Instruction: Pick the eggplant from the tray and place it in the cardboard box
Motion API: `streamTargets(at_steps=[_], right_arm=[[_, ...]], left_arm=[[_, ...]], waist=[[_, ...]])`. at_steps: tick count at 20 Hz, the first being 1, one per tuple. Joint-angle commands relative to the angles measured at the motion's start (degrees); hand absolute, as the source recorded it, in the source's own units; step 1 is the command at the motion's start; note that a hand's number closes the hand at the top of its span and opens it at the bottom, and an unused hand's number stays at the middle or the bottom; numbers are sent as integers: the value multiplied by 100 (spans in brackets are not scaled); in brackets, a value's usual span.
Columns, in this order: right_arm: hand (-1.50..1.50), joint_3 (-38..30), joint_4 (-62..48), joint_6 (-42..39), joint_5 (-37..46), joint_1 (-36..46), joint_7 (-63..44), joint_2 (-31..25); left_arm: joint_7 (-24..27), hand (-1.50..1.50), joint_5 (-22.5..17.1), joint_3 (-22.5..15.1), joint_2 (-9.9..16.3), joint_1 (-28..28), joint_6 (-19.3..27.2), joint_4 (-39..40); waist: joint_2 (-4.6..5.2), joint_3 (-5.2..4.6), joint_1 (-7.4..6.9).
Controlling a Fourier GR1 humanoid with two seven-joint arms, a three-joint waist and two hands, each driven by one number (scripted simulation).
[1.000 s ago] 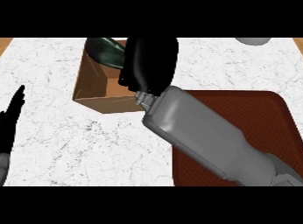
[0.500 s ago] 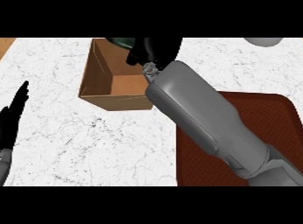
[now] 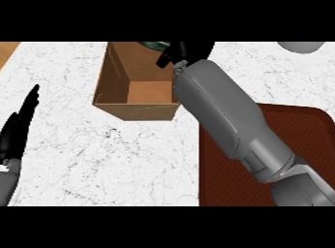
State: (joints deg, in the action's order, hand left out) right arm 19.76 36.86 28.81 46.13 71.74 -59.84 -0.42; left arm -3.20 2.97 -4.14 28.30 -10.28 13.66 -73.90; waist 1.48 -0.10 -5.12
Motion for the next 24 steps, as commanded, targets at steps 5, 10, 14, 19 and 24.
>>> streamTargets(at_steps=[5,10,14,19,24], right_arm=[[-150,-358,-820,1286,-825,139,201,40],[-150,-140,-983,2204,-687,176,690,41],[-150,-31,-899,2880,-556,363,496,41],[-150,-50,-460,3555,-513,137,572,40],[-150,218,258,3972,-473,-571,514,41]], left_arm=[[-110,0,119,-40,-114,-309,10,165],[82,0,-25,54,-62,-157,-186,145],[-140,0,149,-41,-181,-100,5,98],[161,0,158,106,-189,376,126,98],[115,0,-51,406,93,489,-154,-81]], waist=[[42,4,-109],[17,3,-110],[-61,4,25],[-144,4,263],[-204,10,412]])
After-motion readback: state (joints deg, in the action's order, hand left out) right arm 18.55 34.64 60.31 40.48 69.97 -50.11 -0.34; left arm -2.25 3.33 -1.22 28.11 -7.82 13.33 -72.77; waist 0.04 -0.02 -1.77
